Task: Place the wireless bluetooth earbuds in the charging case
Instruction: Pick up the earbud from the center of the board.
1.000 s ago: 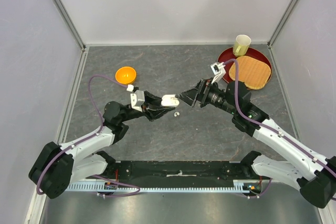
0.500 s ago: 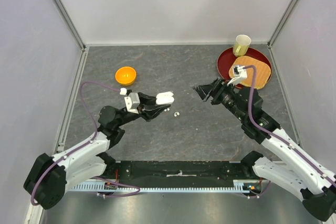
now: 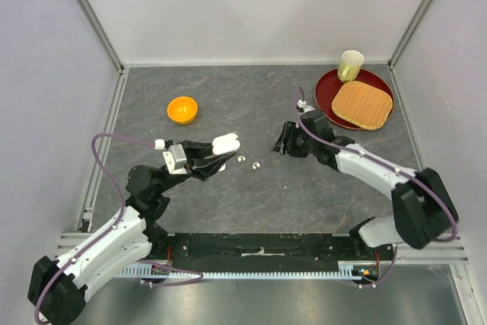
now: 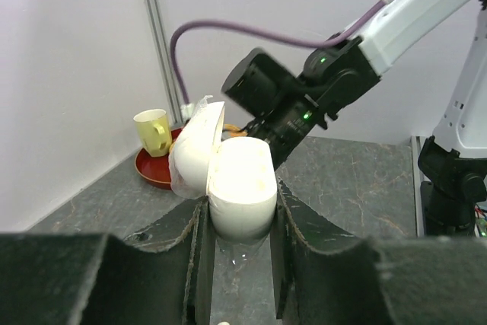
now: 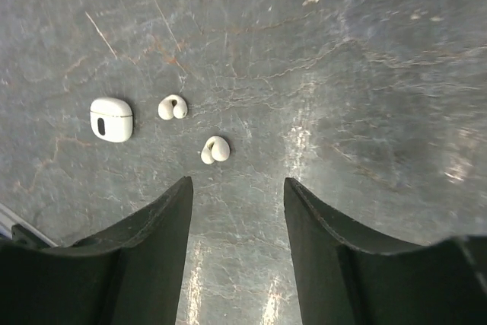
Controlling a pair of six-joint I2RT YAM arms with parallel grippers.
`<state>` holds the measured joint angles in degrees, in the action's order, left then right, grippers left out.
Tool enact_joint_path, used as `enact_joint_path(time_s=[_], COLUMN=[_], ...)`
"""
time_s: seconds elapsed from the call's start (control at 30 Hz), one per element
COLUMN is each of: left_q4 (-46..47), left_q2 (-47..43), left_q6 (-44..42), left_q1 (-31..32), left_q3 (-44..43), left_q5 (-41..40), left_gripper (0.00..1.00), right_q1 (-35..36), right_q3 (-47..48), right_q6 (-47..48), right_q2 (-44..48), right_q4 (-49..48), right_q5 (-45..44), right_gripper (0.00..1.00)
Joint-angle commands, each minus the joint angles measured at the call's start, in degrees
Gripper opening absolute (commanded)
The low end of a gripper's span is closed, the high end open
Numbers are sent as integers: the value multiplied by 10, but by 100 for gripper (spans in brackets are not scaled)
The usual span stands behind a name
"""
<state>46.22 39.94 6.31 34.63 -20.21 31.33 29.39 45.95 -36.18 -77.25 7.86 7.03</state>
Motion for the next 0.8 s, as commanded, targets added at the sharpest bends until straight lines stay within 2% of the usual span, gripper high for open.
enact_joint_path(time_s=[0.0,0.47,0.77], left_q4=[-25,-60,-90], left_q2=[-28,-72,-82], left_q6=[-31,-45,-62], left_q1=[2,2,2], left_q3=[6,3,-8], left_q5=[-22,-29,-30], left_gripper=[2,2,2], right_q1=[1,48,75], right_q3=[44,235,288], right_q6=[6,57,71], right_q2=[-66,-315,-381], right_q4=[-59,-36,-25], right_q5=[80,113,76], right_gripper=[57,49,47])
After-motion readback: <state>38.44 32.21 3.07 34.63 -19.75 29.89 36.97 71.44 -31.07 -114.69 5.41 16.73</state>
